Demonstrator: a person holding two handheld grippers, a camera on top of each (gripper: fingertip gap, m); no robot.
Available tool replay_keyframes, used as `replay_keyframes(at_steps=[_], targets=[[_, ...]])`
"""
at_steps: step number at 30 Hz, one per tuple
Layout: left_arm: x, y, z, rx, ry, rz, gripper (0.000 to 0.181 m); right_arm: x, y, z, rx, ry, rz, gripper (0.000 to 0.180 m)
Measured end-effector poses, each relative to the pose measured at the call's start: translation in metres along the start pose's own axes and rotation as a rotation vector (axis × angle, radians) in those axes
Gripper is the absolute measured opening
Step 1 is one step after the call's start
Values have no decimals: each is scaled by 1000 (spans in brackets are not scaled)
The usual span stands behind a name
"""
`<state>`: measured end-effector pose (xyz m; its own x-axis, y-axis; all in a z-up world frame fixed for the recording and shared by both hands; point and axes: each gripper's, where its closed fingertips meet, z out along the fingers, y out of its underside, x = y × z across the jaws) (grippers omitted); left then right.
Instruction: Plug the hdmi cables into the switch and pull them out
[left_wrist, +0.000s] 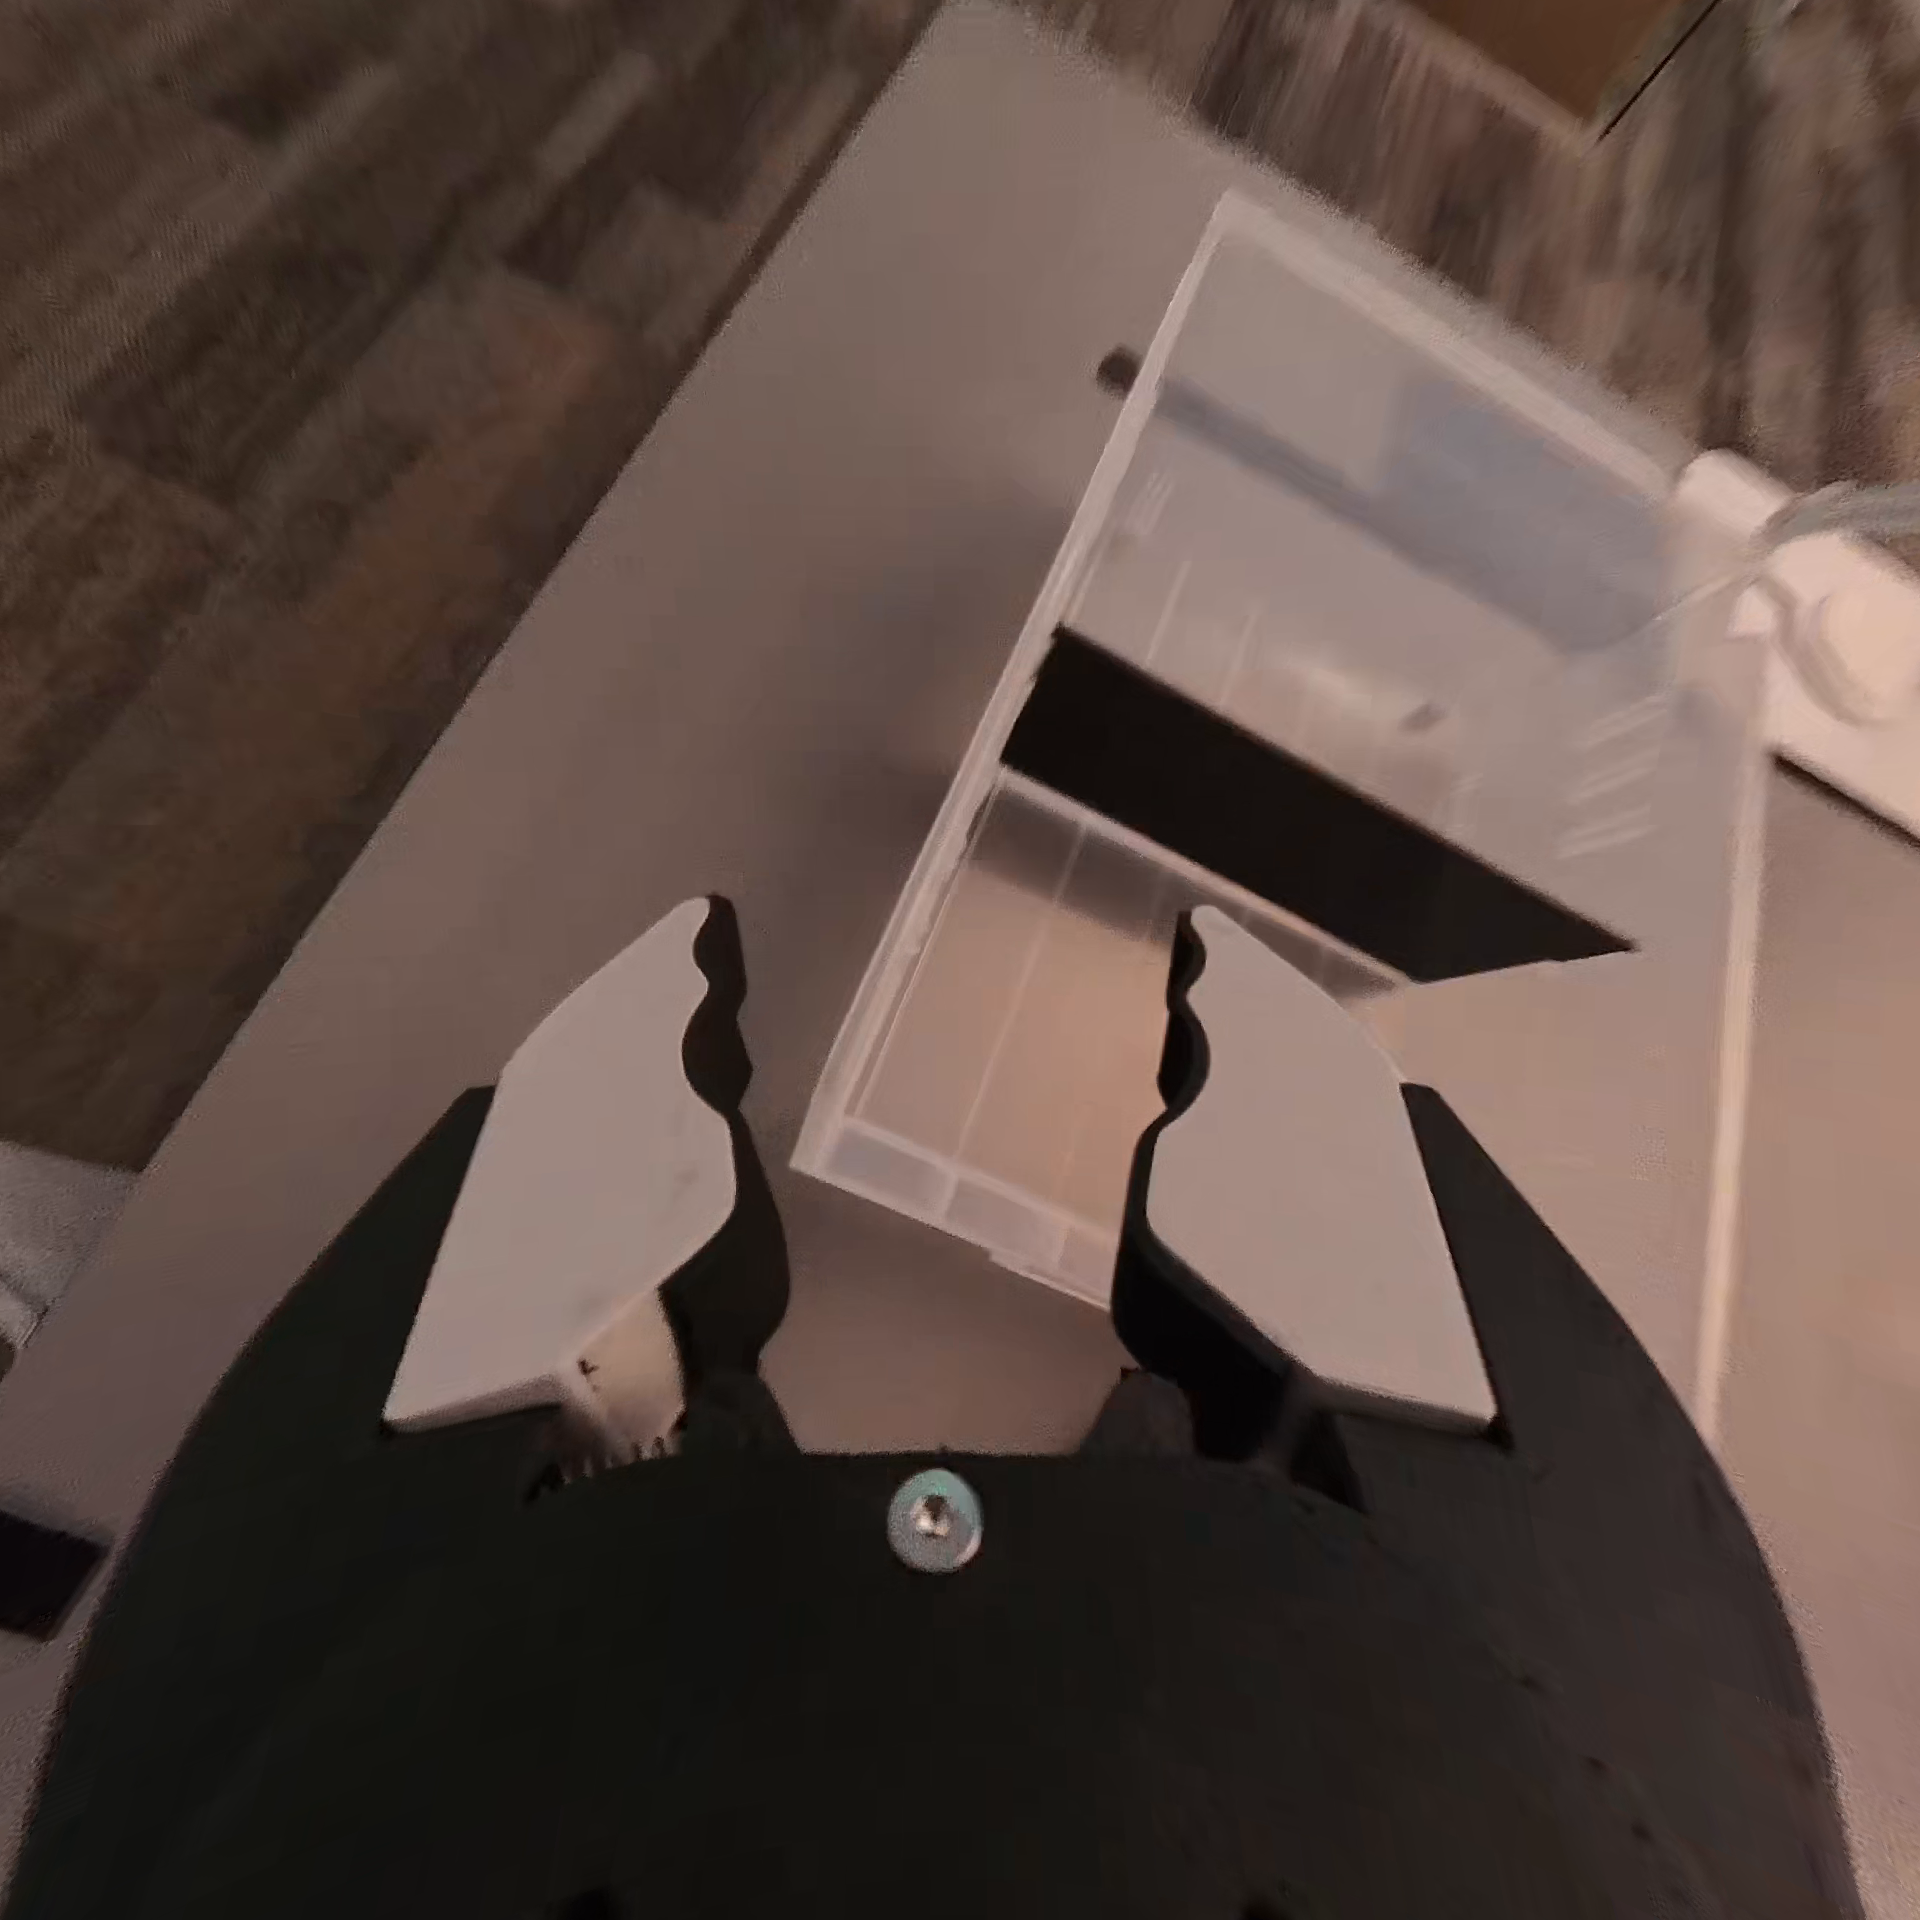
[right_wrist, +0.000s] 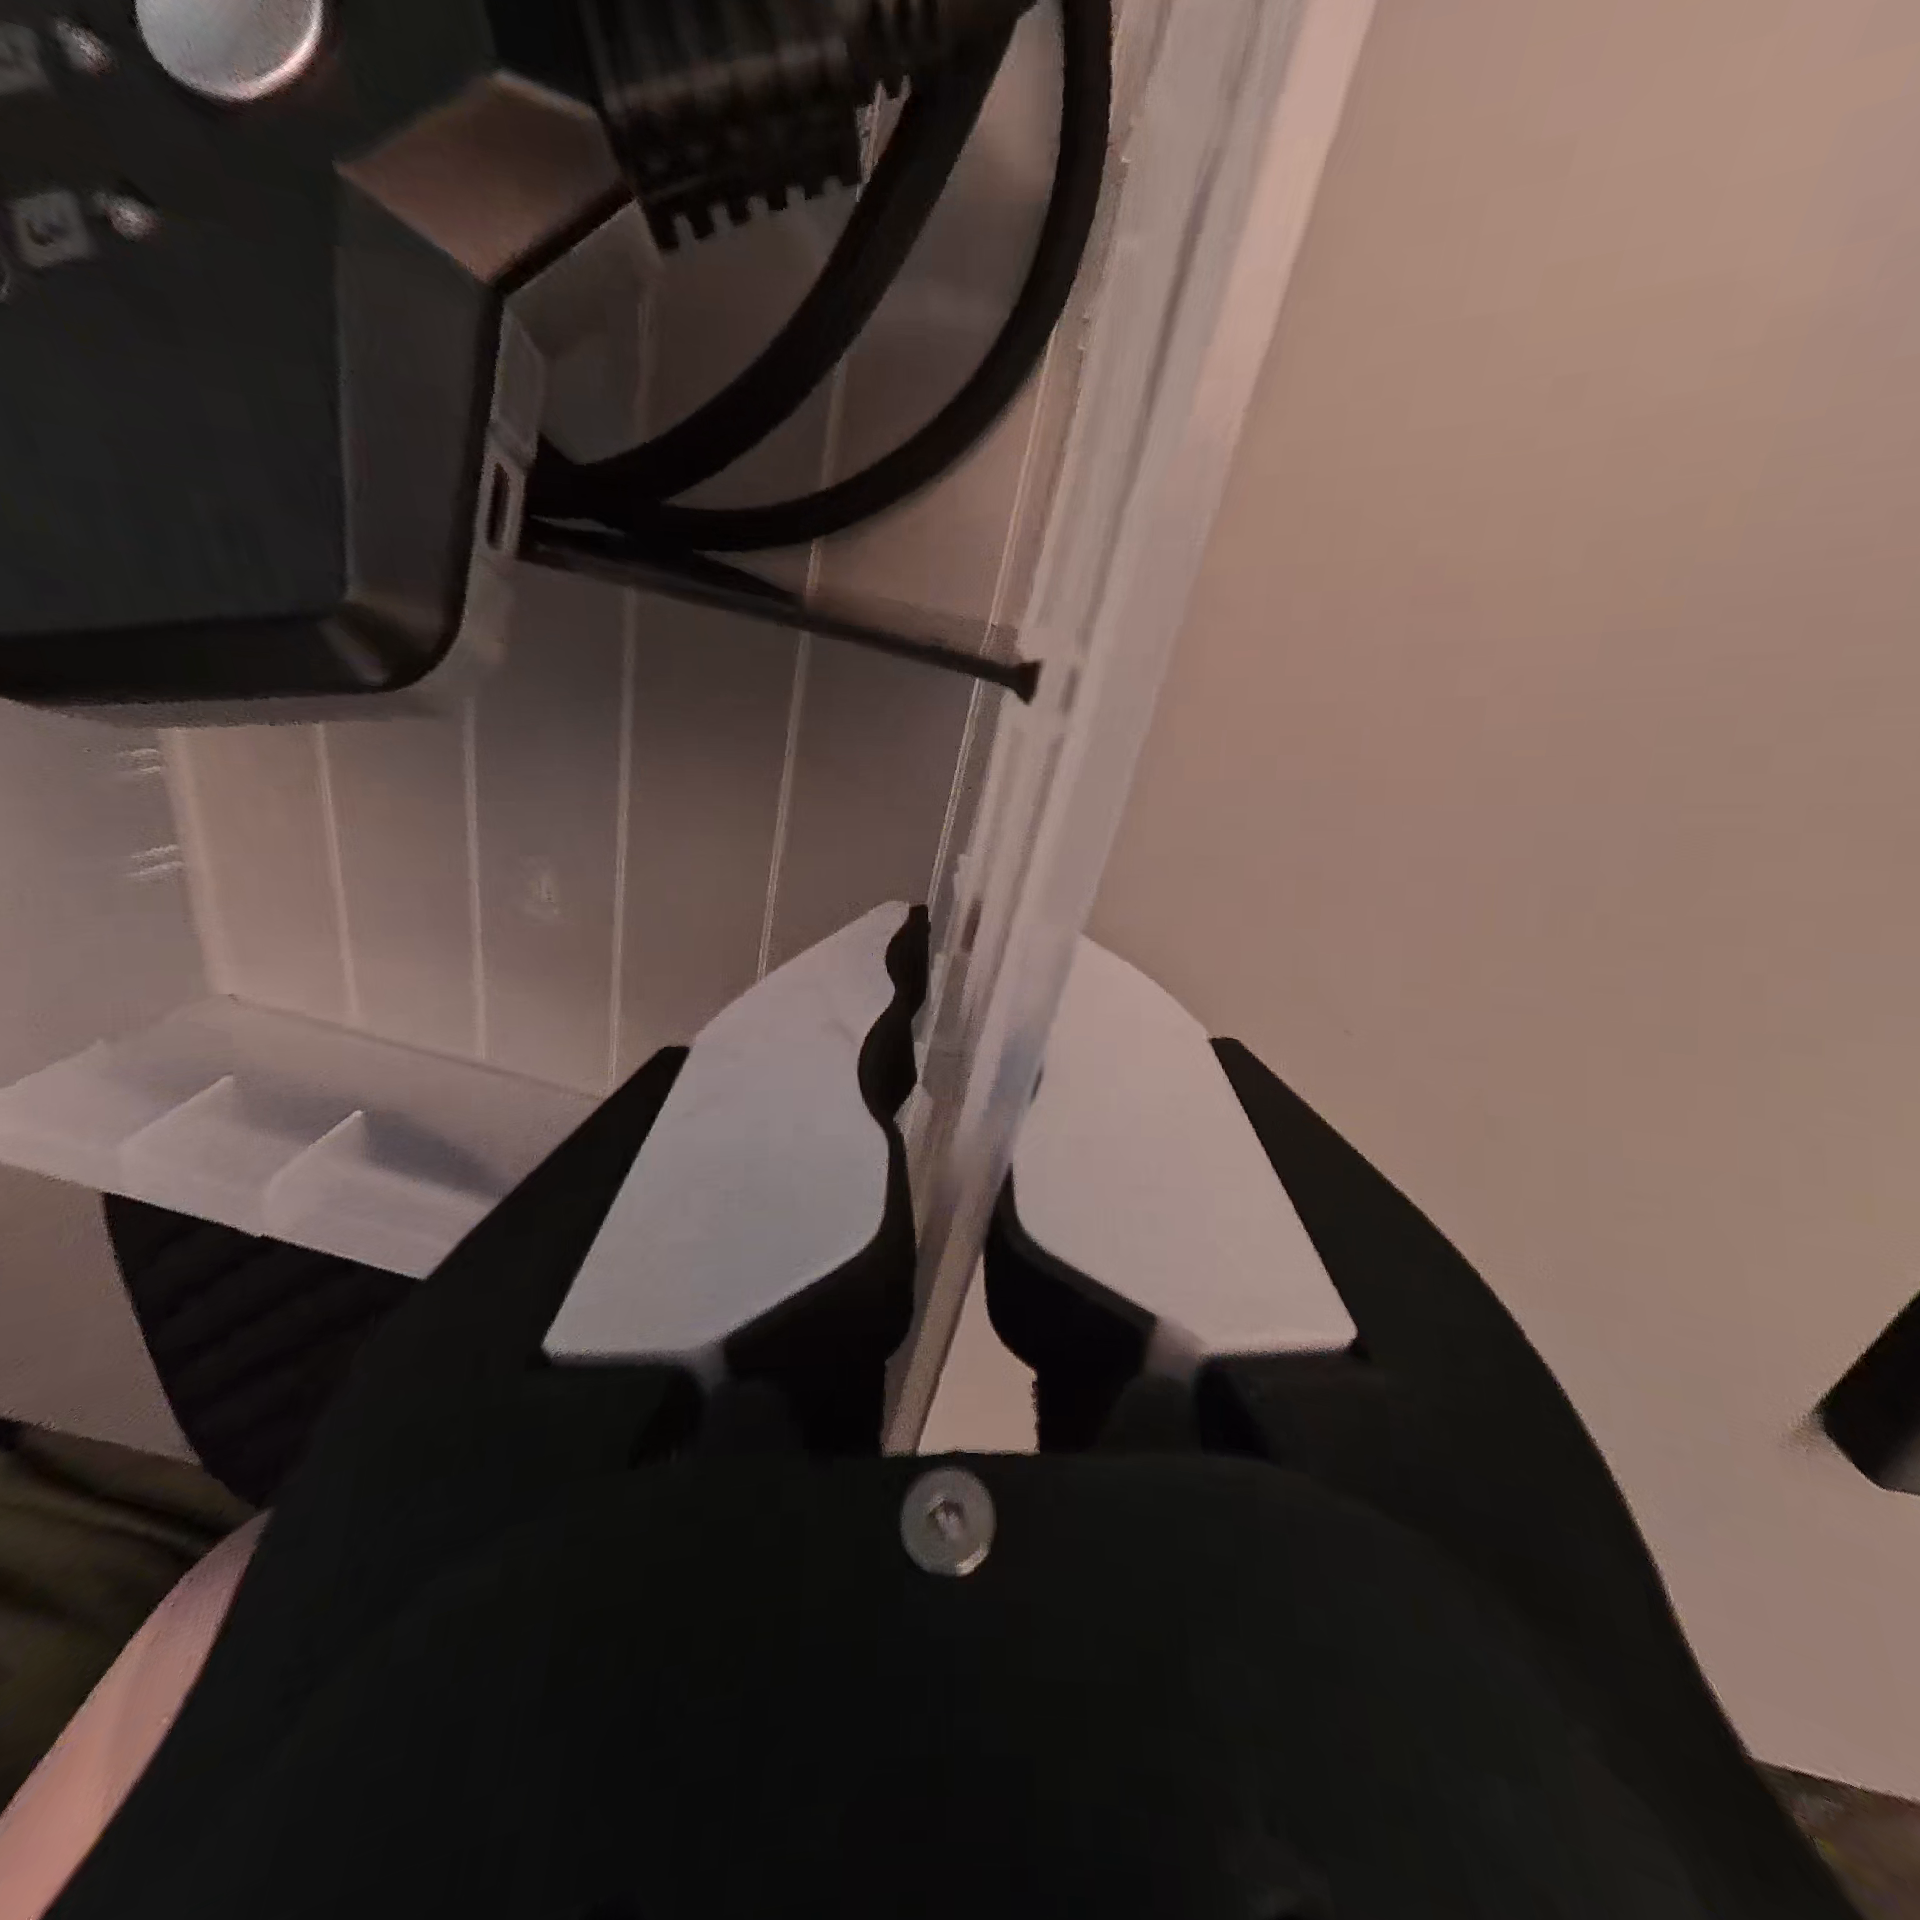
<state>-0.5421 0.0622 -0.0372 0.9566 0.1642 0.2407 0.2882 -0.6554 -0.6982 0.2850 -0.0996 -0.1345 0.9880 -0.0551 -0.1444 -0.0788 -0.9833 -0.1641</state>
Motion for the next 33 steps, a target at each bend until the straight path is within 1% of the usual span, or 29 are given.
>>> replay_keyframes(at_steps=[2,5,7,8,10,11,13,14,17,20,25,33], targets=[[-7,15,17,-91,-31,6,77,-7,2,1,-20,-30,10,10],[-2,30,37,-175,13,4,64,-11,4,1,-47,-26,-1,10],[-4,35,44,-208,-15,29,55,-15,5,2,-60,-28,-16,11],[-6,37,43,-226,-41,54,41,-18,5,2,-68,-34,-23,11],[3,47,43,-289,-1,87,14,-23,5,3,-84,-39,-40,12],[12,53,44,-325,42,100,9,-26,5,3,-96,-43,-39,11],[29,63,47,-387,108,154,7,-32,3,5,-113,-46,-41,11],[36,67,47,-406,115,202,8,-36,2,5,-120,-48,-44,11],[50,75,46,-460,74,413,9,-46,-4,7,-130,-52,-57,11],[71,88,42,-530,107,570,11,-57,-9,10,-149,-55,-76,11],[100,107,33,-636,166,662,14,-79,-19,14,-175,-64,-131,11],[129,134,17,-777,185,834,13,-120,-27,20,-234,-83,-190,11]])
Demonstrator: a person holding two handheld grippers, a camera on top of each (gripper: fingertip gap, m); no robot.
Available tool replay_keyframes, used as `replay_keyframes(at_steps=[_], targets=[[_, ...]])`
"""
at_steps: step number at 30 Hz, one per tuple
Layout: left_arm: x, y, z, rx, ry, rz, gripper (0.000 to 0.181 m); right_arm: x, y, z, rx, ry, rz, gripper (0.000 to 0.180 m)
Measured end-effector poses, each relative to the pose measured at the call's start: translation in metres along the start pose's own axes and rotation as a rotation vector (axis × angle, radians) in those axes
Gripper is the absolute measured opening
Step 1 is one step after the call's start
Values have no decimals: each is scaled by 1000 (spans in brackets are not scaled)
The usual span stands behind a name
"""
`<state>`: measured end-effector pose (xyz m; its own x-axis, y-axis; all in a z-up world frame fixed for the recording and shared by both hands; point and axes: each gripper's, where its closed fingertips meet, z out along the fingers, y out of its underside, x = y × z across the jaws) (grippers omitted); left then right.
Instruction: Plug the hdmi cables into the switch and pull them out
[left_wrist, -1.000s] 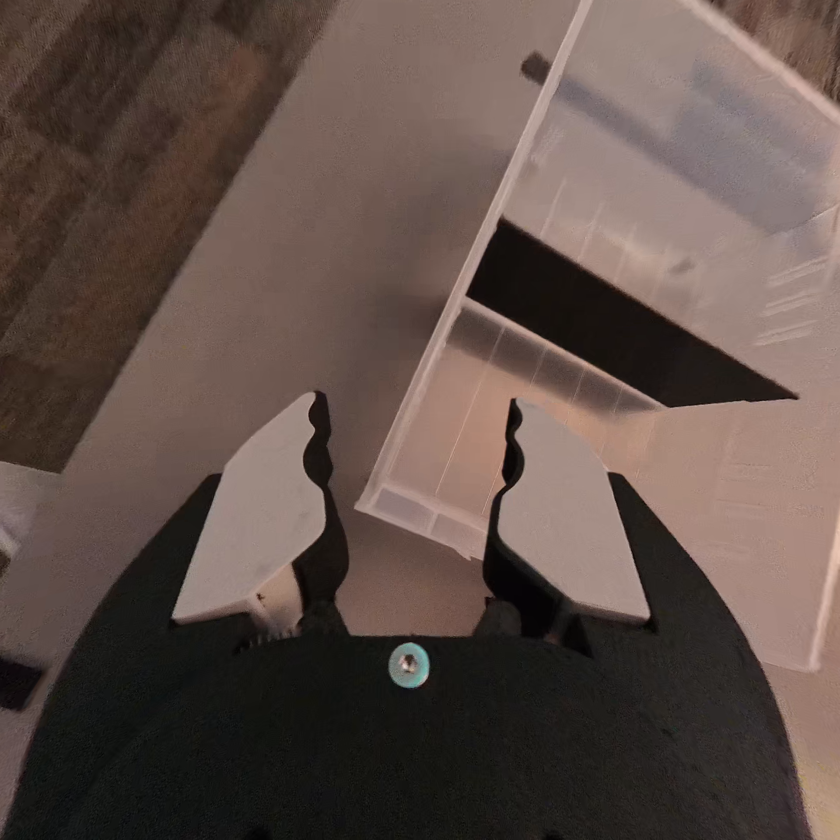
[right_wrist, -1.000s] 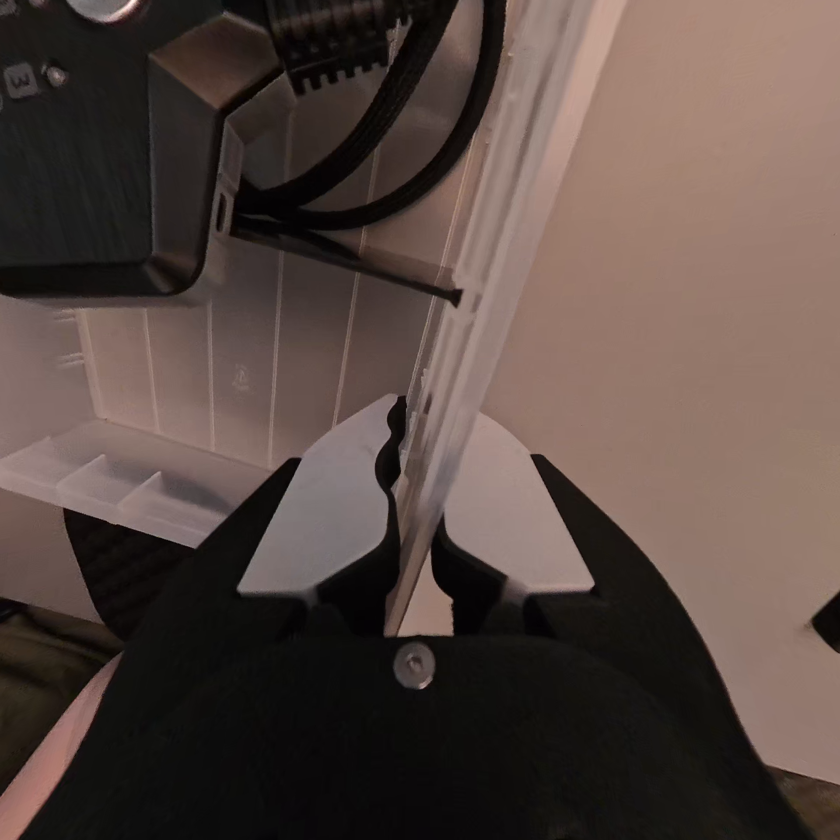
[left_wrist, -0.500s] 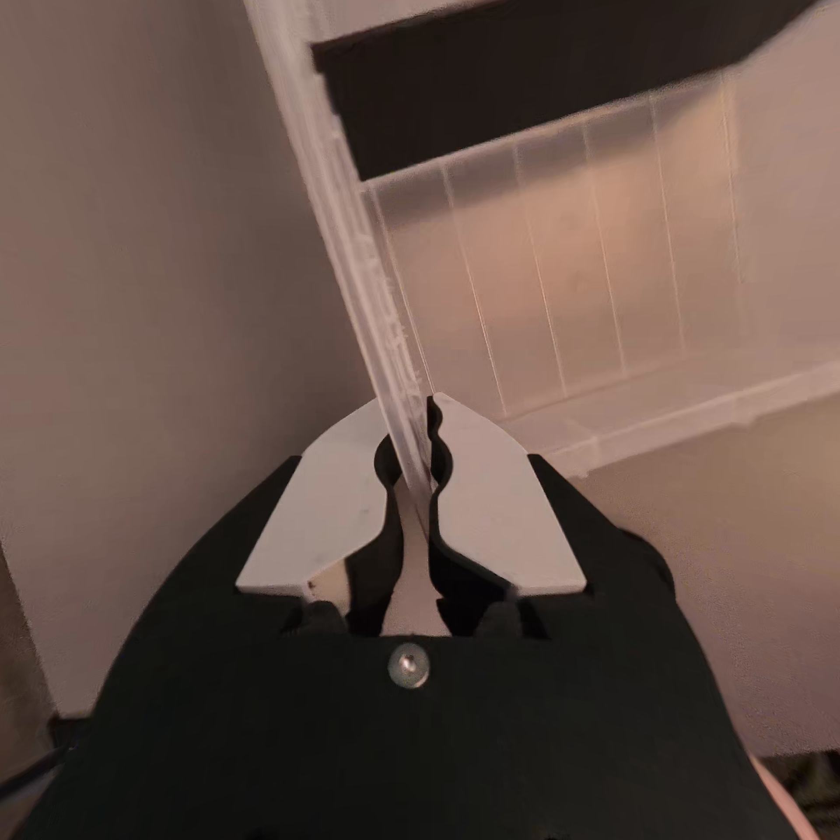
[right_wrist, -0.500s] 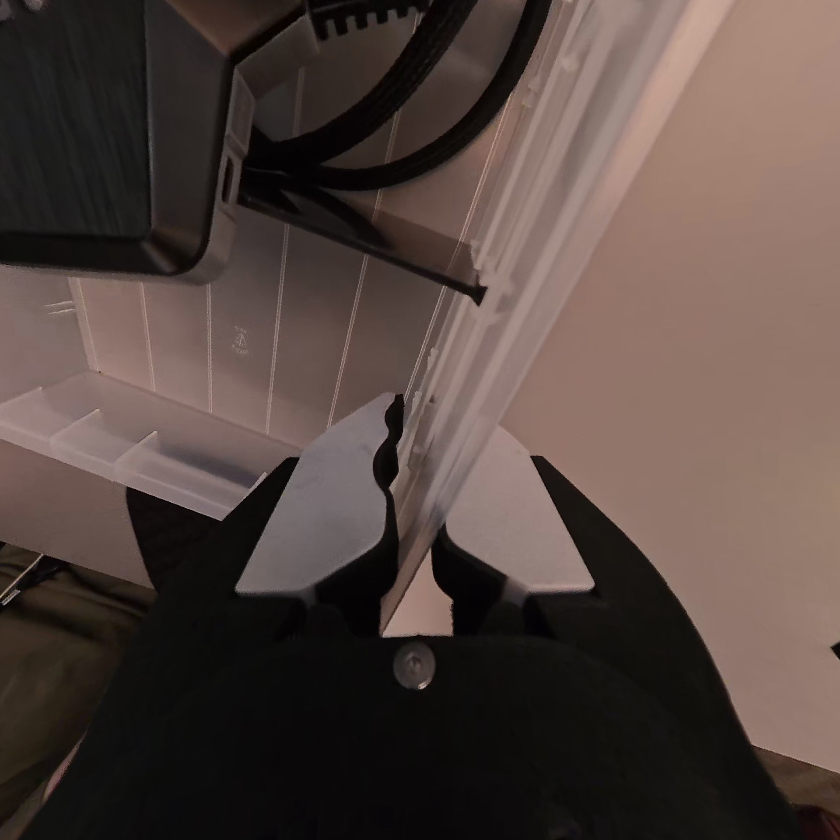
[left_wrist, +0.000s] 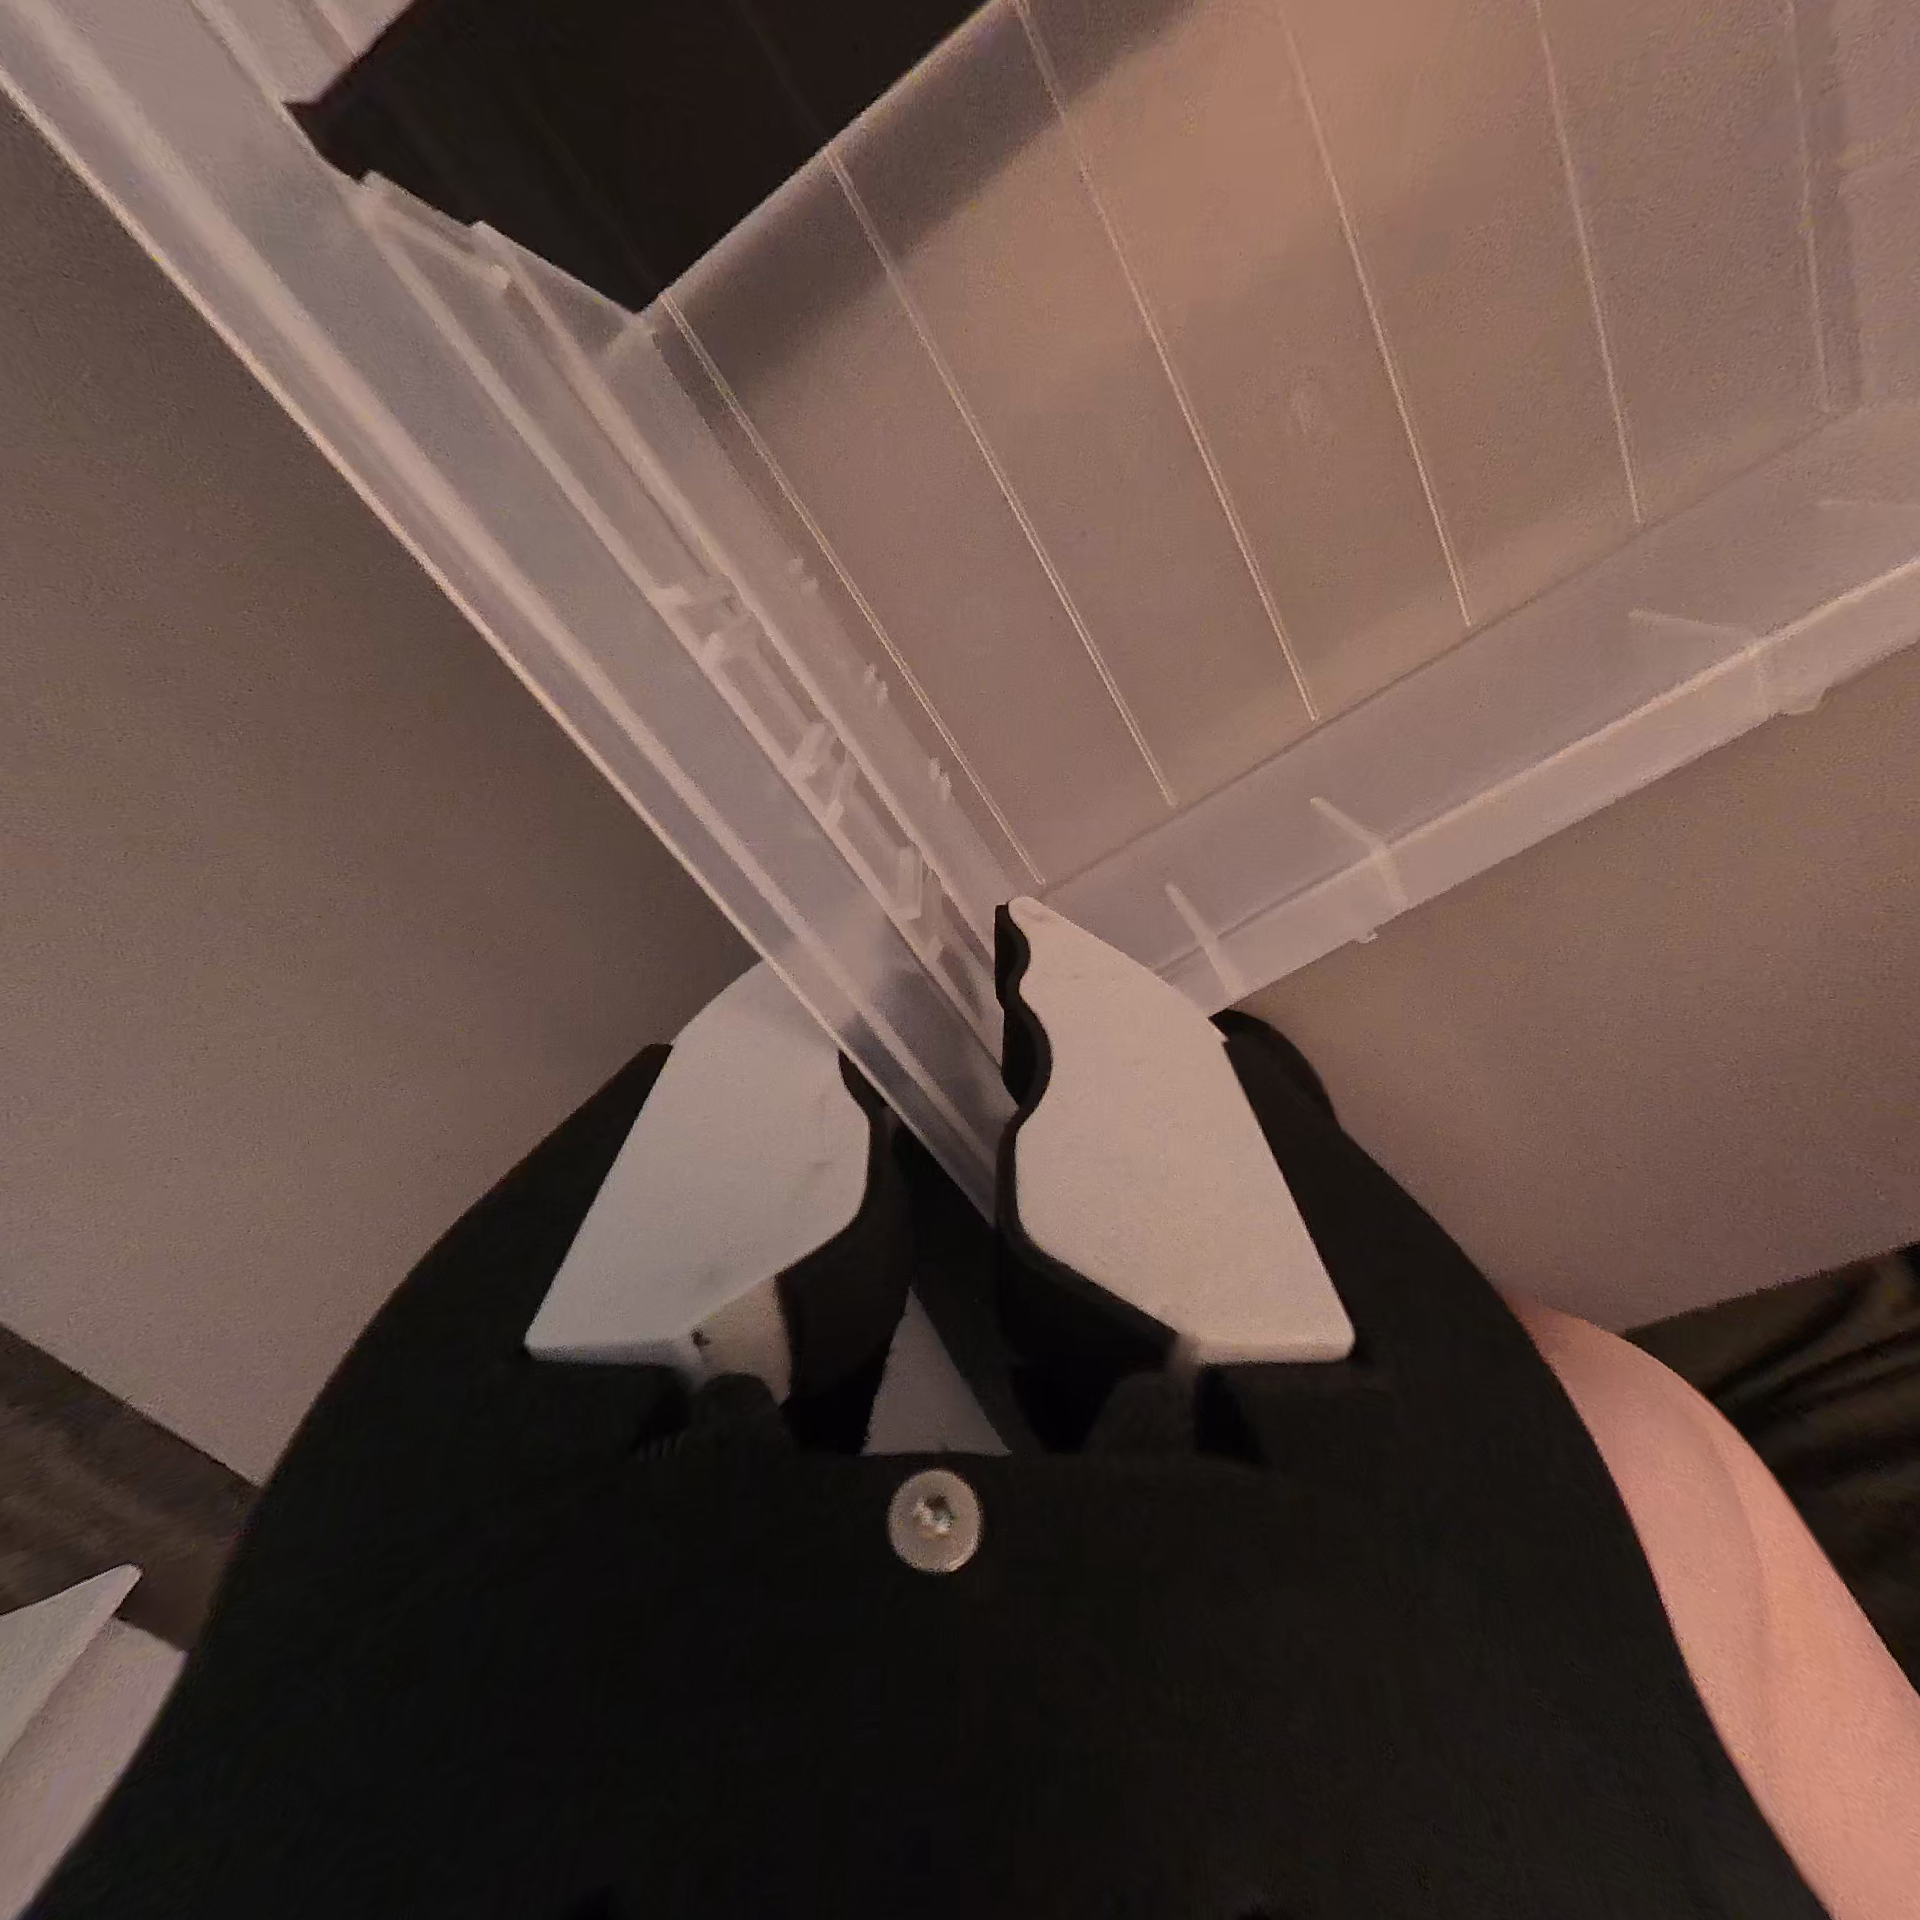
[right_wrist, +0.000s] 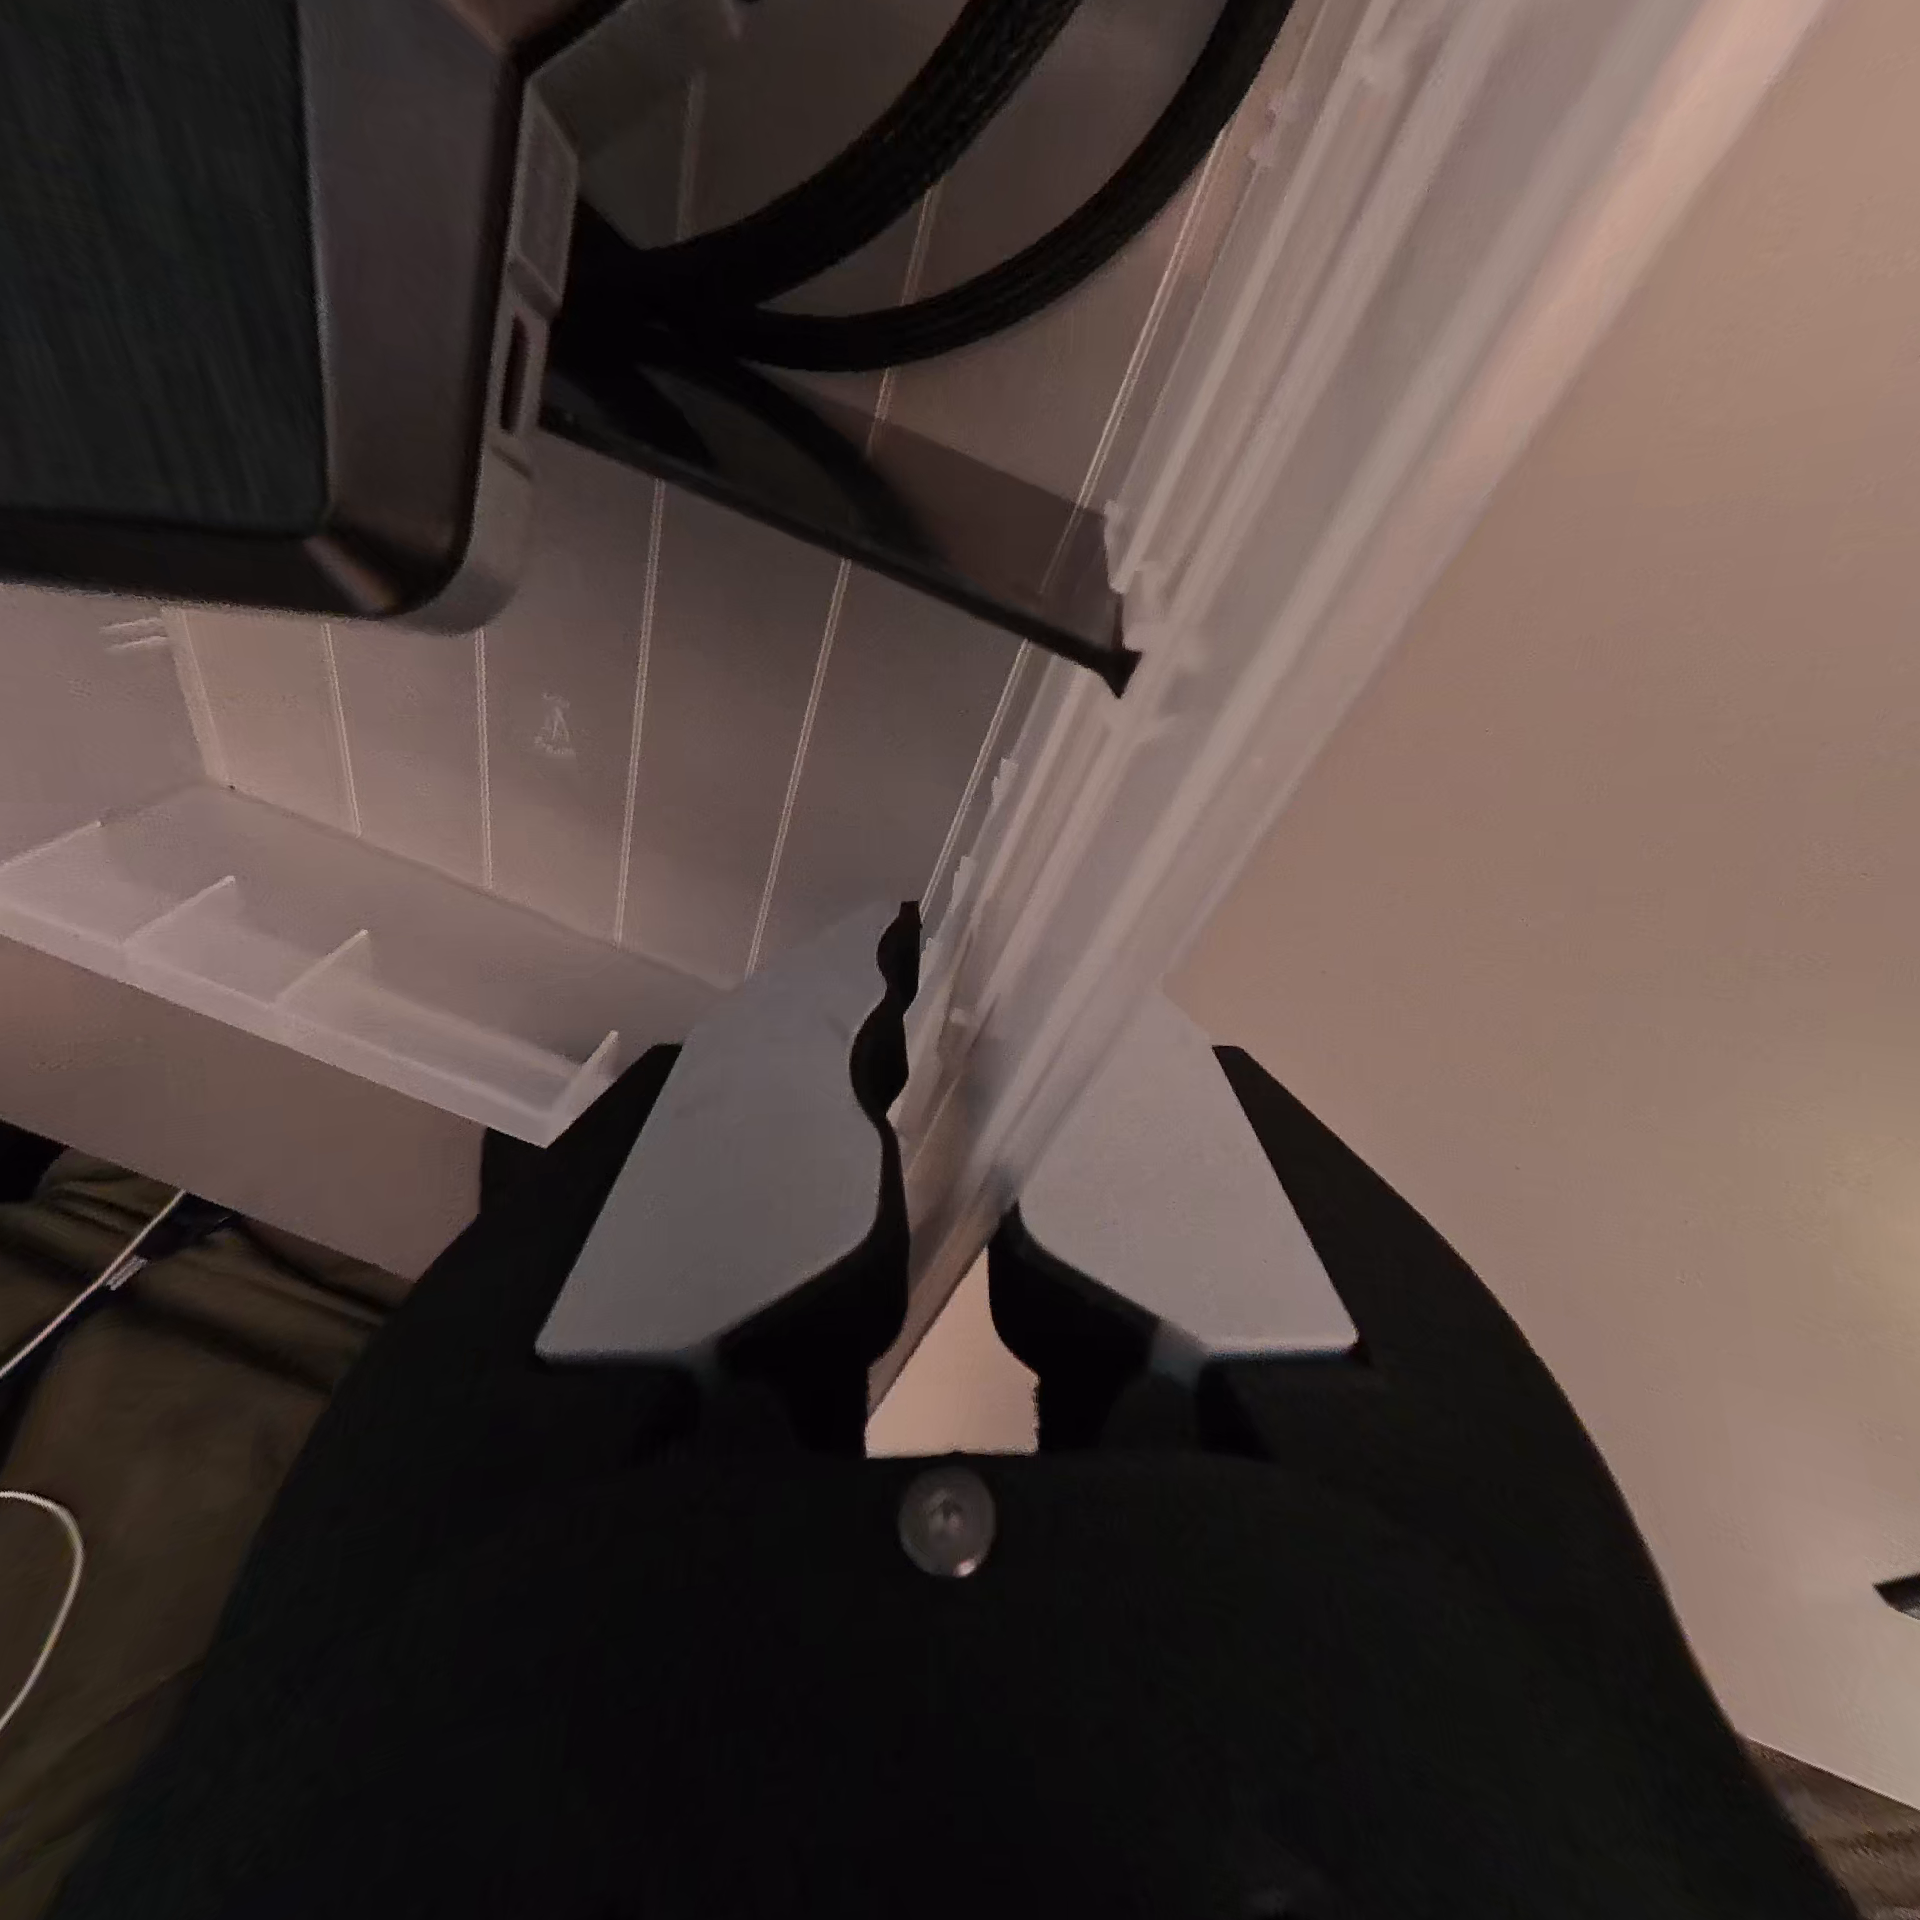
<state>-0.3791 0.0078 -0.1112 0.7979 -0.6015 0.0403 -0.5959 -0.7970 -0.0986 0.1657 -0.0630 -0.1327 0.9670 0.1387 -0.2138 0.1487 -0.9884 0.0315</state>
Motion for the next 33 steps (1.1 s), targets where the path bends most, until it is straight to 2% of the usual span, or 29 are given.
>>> replay_keyframes(at_steps=[14,18,22,24,26,28,30,31,33], targets=[[32,-1,1,-59,64,99,15,-38,-17,4,-28,-25,-66,15],[36,3,1,-61,103,92,15,-36,-26,-19,102,6,-71,19],[39,13,-1,-74,137,83,14,-42,-33,-71,314,147,-63,23],[41,16,-2,-66,180,63,15,-77,-42,-104,479,175,-151,23],[43,15,-4,-28,227,63,17,-138,-55,-134,677,157,-327,27],[43,12,-10,36,256,65,24,-232,-57,-146,844,-46,-581,45],[41,9,-19,105,266,61,28,-321,-40,-135,867,-349,-805,57],[38,9,-23,135,261,53,27,-345,-39,-122,821,-418,-800,57],[36,10,-31,176,260,32,31,-355,-55,-84,697,-337,-734,52]])
